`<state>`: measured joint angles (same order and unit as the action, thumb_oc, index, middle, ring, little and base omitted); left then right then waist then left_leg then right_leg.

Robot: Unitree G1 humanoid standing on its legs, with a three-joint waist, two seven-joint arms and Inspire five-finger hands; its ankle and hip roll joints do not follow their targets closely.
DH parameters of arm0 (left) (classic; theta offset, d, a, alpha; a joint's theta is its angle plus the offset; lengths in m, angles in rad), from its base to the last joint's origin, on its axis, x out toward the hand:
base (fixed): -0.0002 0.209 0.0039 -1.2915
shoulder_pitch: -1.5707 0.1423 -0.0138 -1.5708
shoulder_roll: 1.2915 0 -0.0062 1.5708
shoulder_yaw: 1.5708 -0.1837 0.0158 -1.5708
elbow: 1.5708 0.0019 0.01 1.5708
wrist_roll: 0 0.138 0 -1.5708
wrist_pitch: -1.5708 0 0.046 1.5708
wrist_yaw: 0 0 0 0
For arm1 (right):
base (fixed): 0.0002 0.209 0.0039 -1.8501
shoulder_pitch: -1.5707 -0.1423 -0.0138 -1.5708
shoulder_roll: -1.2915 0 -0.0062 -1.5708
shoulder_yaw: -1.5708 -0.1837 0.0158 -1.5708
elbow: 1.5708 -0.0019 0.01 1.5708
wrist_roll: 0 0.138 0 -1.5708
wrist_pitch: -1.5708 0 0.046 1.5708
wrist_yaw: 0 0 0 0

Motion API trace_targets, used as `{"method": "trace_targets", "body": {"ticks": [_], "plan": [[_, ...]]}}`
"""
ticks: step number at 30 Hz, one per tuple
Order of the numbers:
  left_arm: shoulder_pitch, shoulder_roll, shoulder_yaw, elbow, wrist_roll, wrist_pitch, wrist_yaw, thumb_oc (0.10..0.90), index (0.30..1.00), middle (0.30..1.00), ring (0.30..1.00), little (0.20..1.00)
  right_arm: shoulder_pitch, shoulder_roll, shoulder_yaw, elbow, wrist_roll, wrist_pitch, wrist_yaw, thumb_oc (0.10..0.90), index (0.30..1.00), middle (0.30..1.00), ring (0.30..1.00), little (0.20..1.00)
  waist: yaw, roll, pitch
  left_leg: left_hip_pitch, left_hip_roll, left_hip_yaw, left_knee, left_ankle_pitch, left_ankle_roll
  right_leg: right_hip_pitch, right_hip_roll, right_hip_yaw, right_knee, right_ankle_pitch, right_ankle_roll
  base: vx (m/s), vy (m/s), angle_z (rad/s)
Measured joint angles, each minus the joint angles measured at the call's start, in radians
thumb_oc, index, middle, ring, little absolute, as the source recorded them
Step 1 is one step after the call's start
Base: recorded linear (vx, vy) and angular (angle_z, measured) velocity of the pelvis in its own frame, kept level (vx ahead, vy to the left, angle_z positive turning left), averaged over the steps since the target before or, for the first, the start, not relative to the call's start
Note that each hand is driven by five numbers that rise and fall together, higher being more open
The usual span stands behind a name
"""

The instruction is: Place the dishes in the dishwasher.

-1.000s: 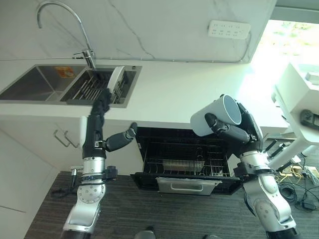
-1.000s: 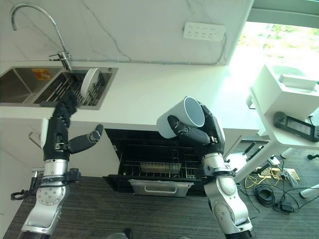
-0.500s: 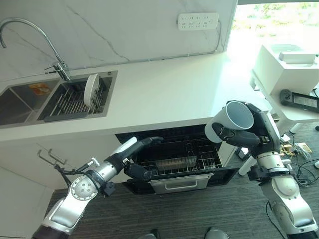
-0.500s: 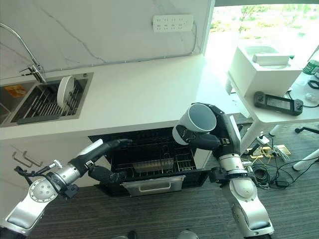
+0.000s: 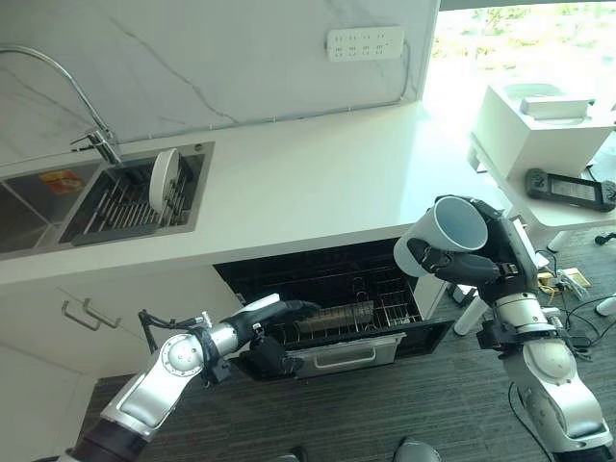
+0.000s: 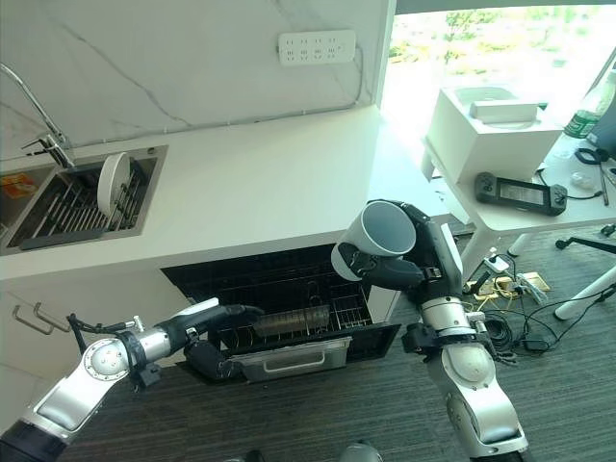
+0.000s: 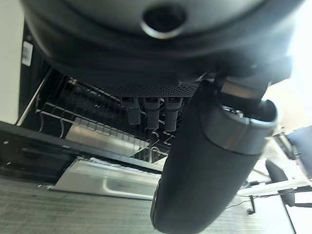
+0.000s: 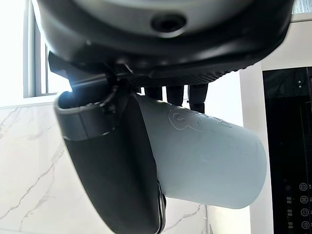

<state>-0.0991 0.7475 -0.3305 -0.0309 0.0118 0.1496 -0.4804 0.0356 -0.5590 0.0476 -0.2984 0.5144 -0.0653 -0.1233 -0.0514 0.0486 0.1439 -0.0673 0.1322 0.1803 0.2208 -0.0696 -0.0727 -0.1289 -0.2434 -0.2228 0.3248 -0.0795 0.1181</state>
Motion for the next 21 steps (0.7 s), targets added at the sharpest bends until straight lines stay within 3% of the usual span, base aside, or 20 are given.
{"method": "trace_targets", "body": {"ticks": [5, 10, 14, 18, 21], "plan": [[-0.024, -0.034, -0.037, 0.063, 0.035, 0.007, 0.020, 0.800, 0.900, 0.900, 0.900, 0.900, -0.006, 0.000, 0.028, 0.001, 0.000, 0.000, 0.011, 0.400, 0.300, 0.300, 0.300, 0.300, -0.002, -0.001, 0.000, 0.002, 0.005, 0.006, 0.001, 0.000, -0.001, -0.001, 0.007, 0.011, -0.002, 0.003, -0.004, 0.01, -0.001, -0.04], [-0.090, -0.124, -0.097, 0.232, 0.035, 0.037, 0.074, 0.800, 0.900, 0.900, 0.900, 0.900, -0.042, 0.003, 0.064, 0.041, 0.000, 0.001, 0.018, 0.400, 0.300, 0.300, 0.300, 0.300, -0.006, -0.008, -0.001, 0.009, 0.006, 0.009, 0.002, 0.000, -0.001, 0.001, 0.009, 0.018, -0.001, 0.005, -0.005, 0.02, -0.007, -0.03], [-0.093, -0.149, -0.136, 0.316, 0.058, 0.041, 0.105, 0.800, 0.900, 0.900, 0.900, 0.900, -0.044, 0.005, 0.067, 0.041, 0.000, 0.001, 0.028, 0.400, 0.300, 0.300, 0.300, 0.300, -0.028, -0.013, -0.001, 0.020, 0.007, 0.011, 0.001, 0.000, -0.001, 0.011, 0.010, 0.018, -0.004, 0.005, -0.004, 0.02, -0.006, 0.00], [-0.108, -0.192, -0.137, 0.400, 0.089, 0.049, 0.124, 0.800, 0.900, 0.900, 0.900, 0.900, -0.043, 0.006, 0.067, 0.041, 0.000, 0.004, 0.031, 0.400, 0.300, 0.300, 0.300, 0.300, -0.034, -0.016, -0.001, 0.026, 0.010, 0.020, 0.001, 0.000, -0.002, 0.012, 0.015, 0.022, -0.007, 0.010, -0.005, 0.02, -0.011, -0.07], [-0.133, -0.272, -0.098, 0.519, 0.077, 0.062, 0.148, 0.800, 0.900, 0.900, 0.900, 0.900, -0.043, 0.029, 0.067, 0.041, 0.000, 0.012, 0.049, 0.400, 0.300, 0.300, 0.300, 0.300, -0.038, -0.020, -0.004, 0.037, 0.021, 0.033, 0.006, -0.015, 0.000, 0.019, 0.024, 0.034, -0.009, 0.009, -0.004, 0.05, -0.019, -0.11]]}}
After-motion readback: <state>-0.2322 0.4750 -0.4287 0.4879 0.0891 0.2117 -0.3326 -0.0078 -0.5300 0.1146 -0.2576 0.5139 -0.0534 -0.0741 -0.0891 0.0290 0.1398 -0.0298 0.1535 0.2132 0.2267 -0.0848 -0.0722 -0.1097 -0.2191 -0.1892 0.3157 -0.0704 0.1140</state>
